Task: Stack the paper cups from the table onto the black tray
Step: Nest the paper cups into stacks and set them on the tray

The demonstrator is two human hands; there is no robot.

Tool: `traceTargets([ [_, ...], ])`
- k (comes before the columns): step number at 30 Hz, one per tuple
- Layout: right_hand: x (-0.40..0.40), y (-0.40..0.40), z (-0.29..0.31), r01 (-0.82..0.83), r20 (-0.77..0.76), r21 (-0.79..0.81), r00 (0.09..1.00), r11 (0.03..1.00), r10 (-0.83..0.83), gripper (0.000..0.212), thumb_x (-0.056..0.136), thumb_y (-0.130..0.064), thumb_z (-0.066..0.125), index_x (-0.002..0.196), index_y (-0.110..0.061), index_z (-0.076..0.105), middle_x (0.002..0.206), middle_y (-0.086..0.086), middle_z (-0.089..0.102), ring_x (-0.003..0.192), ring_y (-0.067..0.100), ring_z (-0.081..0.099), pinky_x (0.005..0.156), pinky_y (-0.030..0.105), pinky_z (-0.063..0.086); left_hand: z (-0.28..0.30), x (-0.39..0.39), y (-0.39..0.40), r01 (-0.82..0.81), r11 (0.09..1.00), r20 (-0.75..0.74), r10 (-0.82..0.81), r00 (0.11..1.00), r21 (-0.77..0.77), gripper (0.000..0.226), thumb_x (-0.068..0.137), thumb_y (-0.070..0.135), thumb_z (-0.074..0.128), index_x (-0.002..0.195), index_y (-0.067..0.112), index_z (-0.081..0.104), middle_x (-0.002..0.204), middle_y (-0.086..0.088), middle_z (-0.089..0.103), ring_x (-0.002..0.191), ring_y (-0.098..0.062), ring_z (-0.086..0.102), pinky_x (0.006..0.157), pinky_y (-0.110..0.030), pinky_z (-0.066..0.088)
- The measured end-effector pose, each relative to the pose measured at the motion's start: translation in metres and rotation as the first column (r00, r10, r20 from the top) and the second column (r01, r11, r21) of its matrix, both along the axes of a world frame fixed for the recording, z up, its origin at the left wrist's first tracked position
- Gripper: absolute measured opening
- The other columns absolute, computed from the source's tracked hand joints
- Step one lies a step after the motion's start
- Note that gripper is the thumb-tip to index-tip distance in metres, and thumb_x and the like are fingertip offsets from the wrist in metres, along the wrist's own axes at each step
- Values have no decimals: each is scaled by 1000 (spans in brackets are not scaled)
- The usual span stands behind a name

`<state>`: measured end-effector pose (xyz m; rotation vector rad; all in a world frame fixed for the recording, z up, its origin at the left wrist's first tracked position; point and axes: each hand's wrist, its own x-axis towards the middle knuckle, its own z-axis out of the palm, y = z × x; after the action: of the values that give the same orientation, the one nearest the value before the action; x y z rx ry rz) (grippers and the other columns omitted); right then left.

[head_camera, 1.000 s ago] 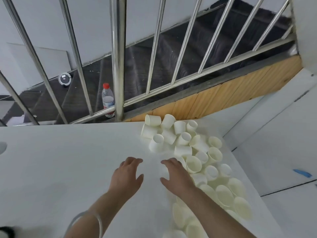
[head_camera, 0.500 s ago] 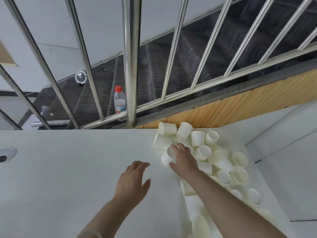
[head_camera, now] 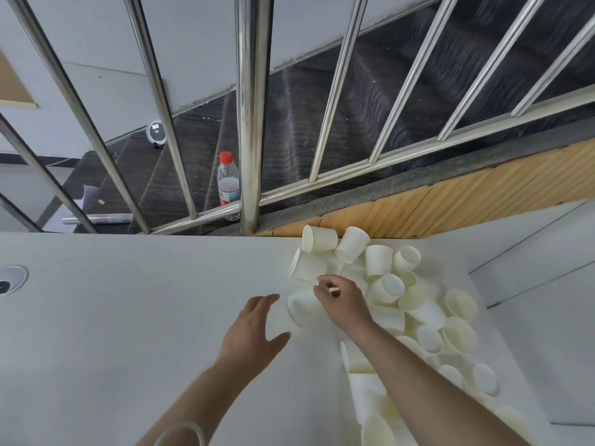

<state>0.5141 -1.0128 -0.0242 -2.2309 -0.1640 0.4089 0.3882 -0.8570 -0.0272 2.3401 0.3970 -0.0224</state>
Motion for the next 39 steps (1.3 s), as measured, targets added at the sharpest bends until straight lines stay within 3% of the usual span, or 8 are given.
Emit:
traceTargets([
  [5, -12, 4, 16, 231, -474, 354, 880, 906, -39, 17, 91, -24, 63, 104, -18, 73, 105, 6, 68, 91, 21, 65, 67, 28, 55, 0, 9, -7, -13, 982, 60, 25, 998, -190, 96, 71, 43, 80, 147, 28, 25, 139, 13, 34, 122, -8, 46, 95, -29, 49],
  [11, -20, -4, 17, 269, -592, 429, 805, 862, 44, 19, 95, -19, 58, 103, -14, 74, 96, 6, 69, 84, 23, 65, 68, 31, 52, -2, 6, -9, -15, 947, 172, 74, 982, -321, 72, 73, 28, 81, 132, 35, 39, 121, 19, 44, 112, -6, 50, 78, -16, 51],
  [13, -21, -6, 14, 216, -507, 393, 862, 894, 15, 16, 93, -22, 61, 100, -17, 74, 99, 1, 71, 85, 20, 67, 69, 30, 53, -4, 5, -9, -30, 954, 167, 83, 983, -297, 69, 71, 26, 81, 128, 33, 41, 119, 18, 46, 110, -8, 50, 80, -20, 51],
  [16, -17, -14, 0, 118, -90, 125, 990, 985, -107, 17, 89, -29, 67, 102, -19, 70, 102, -6, 68, 90, 15, 64, 76, 24, 53, -4, 3, -1, -30, 994, 100, 40, 994, -100, 72, 73, 28, 78, 134, 26, 40, 129, 12, 45, 116, -14, 43, 91, -26, 45],
  [20, -8, -27, -11, -2, 203, -226, 978, 974, 49, 42, 87, -34, 67, 126, -22, 57, 120, -9, 53, 107, 11, 53, 87, 28, 49, -5, 0, 11, 82, 985, -53, -74, 996, 155, 74, 80, 29, 68, 143, 31, 30, 139, 12, 36, 126, -17, 35, 94, -29, 45],
  [29, -2, -8, -18, -234, 80, -751, 896, 618, 436, 90, 80, -35, 73, 149, -25, 17, 146, 3, 29, 132, 26, 33, 103, 37, 37, -21, -12, 22, 103, 963, -132, -72, 989, 250, 73, 81, 23, 64, 145, 30, 29, 140, 7, 35, 125, -19, 38, 93, -30, 43],
  [34, -1, -12, -23, -265, 55, -748, 889, 609, 455, 70, 82, -19, 65, 142, -23, 28, 133, 0, 45, 121, 23, 45, 97, 34, 40, -19, -11, 22, 134, 957, -151, -97, 984, 259, 75, 83, 24, 61, 147, 30, 23, 142, 7, 31, 128, -18, 35, 96, -29, 42],
  [39, -6, -17, -13, -284, 101, -672, 880, 684, 464, 73, 81, -35, 66, 143, -24, 29, 131, -1, 40, 119, 21, 43, 92, 30, 45, -19, -10, 20, 140, 954, -153, -102, 983, 266, 74, 83, 25, 61, 147, 30, 24, 143, 7, 30, 128, -18, 35, 96, -28, 43],
])
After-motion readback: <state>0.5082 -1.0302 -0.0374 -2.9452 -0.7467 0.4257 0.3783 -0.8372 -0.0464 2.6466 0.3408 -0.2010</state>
